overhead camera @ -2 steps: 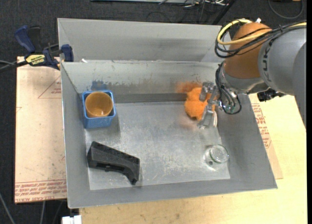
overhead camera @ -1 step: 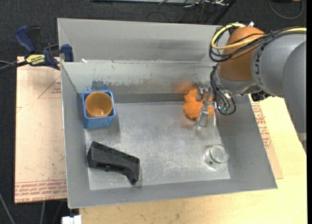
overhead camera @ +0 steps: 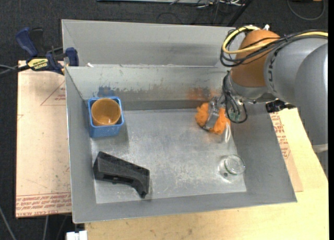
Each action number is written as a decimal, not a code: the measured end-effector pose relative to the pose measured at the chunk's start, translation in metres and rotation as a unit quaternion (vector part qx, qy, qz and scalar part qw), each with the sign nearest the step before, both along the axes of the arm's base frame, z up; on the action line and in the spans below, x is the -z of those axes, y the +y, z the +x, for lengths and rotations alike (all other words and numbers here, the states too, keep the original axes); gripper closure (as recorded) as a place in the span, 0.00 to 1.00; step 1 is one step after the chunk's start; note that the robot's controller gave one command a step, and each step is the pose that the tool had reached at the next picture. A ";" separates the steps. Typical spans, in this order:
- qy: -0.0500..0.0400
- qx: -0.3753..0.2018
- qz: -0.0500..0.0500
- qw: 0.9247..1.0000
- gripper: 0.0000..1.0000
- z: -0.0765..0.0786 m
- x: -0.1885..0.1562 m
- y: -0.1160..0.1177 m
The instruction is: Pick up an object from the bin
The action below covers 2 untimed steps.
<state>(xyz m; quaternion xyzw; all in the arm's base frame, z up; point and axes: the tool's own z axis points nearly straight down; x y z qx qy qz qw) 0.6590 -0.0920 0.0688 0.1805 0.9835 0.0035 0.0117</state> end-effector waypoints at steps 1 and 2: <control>0.001 0.032 0.000 1.000 1.00 0.000 -0.005 0.000; -0.004 0.000 -0.001 1.000 1.00 0.002 -0.046 0.000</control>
Offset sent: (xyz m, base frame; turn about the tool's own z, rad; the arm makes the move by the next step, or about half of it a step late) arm 0.0002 0.0000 0.0432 0.0000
